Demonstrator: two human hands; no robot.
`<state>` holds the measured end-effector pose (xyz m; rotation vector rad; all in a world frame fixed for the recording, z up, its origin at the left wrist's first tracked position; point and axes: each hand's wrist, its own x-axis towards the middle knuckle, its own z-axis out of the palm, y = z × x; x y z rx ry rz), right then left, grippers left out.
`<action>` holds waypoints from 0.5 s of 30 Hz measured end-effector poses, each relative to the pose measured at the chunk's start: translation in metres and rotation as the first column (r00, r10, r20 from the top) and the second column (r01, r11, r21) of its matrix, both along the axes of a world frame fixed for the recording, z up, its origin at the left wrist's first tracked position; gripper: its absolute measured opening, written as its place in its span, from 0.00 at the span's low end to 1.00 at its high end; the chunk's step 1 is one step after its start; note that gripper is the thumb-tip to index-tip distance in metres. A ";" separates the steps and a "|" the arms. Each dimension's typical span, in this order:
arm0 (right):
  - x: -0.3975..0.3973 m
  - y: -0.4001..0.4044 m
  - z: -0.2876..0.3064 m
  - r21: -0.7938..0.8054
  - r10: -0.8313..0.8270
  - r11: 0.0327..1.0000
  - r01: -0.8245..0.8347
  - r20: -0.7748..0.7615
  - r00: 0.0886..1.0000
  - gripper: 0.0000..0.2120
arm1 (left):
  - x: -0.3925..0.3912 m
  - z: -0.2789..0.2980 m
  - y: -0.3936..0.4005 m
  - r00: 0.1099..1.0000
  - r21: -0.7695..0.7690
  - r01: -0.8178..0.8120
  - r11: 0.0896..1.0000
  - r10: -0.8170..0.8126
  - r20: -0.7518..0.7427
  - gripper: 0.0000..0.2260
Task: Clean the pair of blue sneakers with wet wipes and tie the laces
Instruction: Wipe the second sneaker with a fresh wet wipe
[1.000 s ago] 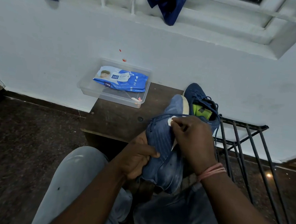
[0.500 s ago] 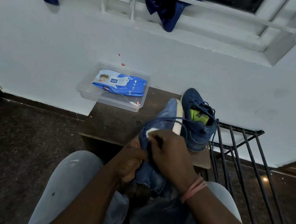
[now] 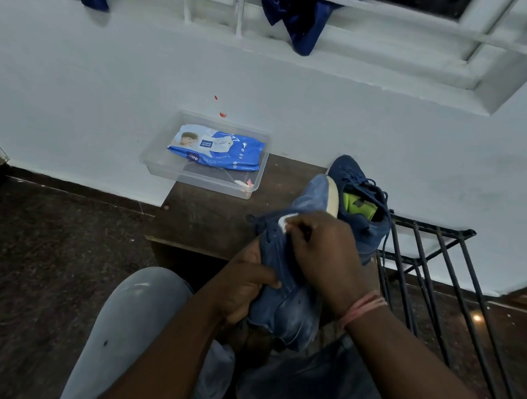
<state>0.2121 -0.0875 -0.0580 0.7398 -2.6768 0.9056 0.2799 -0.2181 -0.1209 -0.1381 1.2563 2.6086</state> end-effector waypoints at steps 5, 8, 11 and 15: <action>0.023 -0.004 -0.009 -0.017 -0.021 1.000 0.021 0.008 1.000 0.05 | 0.002 0.004 0.000 1.000 0.006 -0.004 1.000 0.004 -0.009 0.27; 0.051 0.002 -0.014 0.014 0.148 0.989 -0.148 0.038 0.988 0.04 | 0.003 0.001 -0.001 1.000 0.024 -0.014 1.000 0.014 -0.005 0.27; 0.029 0.008 -0.013 0.046 0.114 0.993 -0.112 -0.037 0.993 0.03 | 0.004 0.001 -0.002 1.000 0.030 0.017 0.999 -0.016 -0.023 0.29; -0.007 0.011 -0.001 -0.108 0.030 0.994 -0.025 0.051 0.998 0.06 | 0.008 -0.002 -0.008 0.991 0.031 0.122 0.992 -0.120 -0.062 0.33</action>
